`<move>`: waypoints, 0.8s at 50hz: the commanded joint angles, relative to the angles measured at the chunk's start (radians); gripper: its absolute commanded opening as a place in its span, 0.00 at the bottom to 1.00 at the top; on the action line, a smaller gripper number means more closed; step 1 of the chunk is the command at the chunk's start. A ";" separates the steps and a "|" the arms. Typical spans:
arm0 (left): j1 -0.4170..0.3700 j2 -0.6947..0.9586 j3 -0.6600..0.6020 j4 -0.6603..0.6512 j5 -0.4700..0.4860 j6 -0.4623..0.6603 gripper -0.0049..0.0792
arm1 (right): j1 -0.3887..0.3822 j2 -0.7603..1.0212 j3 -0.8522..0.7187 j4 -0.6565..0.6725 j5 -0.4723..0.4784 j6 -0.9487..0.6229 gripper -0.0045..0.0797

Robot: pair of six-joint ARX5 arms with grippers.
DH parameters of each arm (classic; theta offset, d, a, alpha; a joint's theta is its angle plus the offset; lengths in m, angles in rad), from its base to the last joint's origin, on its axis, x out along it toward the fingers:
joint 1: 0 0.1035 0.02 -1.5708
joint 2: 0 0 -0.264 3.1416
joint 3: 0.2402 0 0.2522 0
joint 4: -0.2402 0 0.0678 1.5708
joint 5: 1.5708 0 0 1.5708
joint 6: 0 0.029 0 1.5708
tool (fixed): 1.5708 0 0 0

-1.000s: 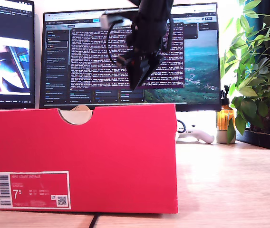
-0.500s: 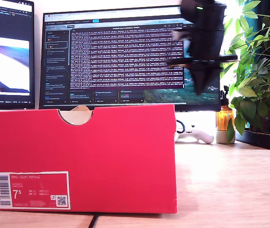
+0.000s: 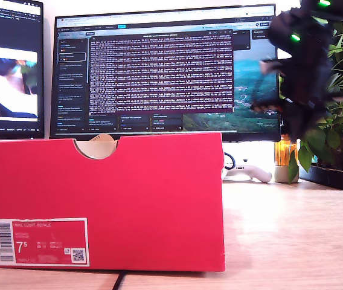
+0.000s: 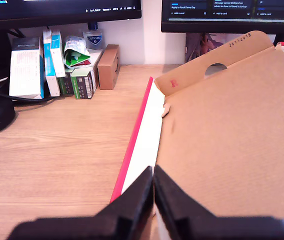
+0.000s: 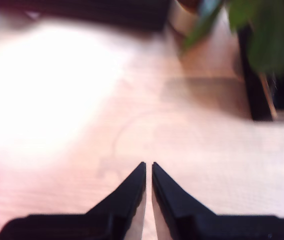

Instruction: Pack the blue shoes by picking the first shoe and placing it inside the red shoebox, left side, then picking and rotating the second shoe and placing it in the shoebox

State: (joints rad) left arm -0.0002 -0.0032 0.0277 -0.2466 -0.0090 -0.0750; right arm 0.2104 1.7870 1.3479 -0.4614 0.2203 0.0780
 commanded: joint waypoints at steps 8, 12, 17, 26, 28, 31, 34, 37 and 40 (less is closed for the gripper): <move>-0.002 -0.009 -0.036 0.006 0.001 -0.004 0.05 | -0.011 -0.184 -0.241 0.214 0.005 0.029 0.04; -0.002 -0.009 -0.036 0.006 0.001 -0.004 0.05 | -0.020 -0.237 -0.323 0.285 0.005 0.030 0.04; -0.002 -0.009 -0.036 0.006 0.001 -0.004 0.05 | -0.028 -0.304 -0.419 0.349 0.006 0.029 0.04; -0.002 -0.009 -0.036 0.006 0.001 -0.004 0.05 | -0.030 -0.418 -0.581 0.486 0.007 0.034 0.04; -0.002 -0.009 -0.036 0.006 0.001 -0.004 0.05 | -0.029 -0.442 -0.618 0.520 0.007 0.045 0.04; -0.002 -0.009 -0.036 0.006 0.001 -0.004 0.05 | -0.027 -0.476 -0.669 0.572 0.007 0.055 0.04; -0.002 -0.009 -0.036 0.006 0.001 -0.004 0.05 | -0.027 -0.505 -0.719 0.631 0.007 0.059 0.04; -0.002 -0.009 -0.036 0.006 0.001 -0.004 0.05 | -0.024 -0.534 -0.764 0.684 0.007 0.061 0.04; -0.002 -0.009 -0.036 0.006 0.001 -0.004 0.05 | -0.023 -0.565 -0.805 0.717 0.007 0.061 0.04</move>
State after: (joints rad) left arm -0.0002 -0.0032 0.0277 -0.2466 -0.0090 -0.0750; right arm 0.1787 1.2469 0.5838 0.2279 0.2237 0.1337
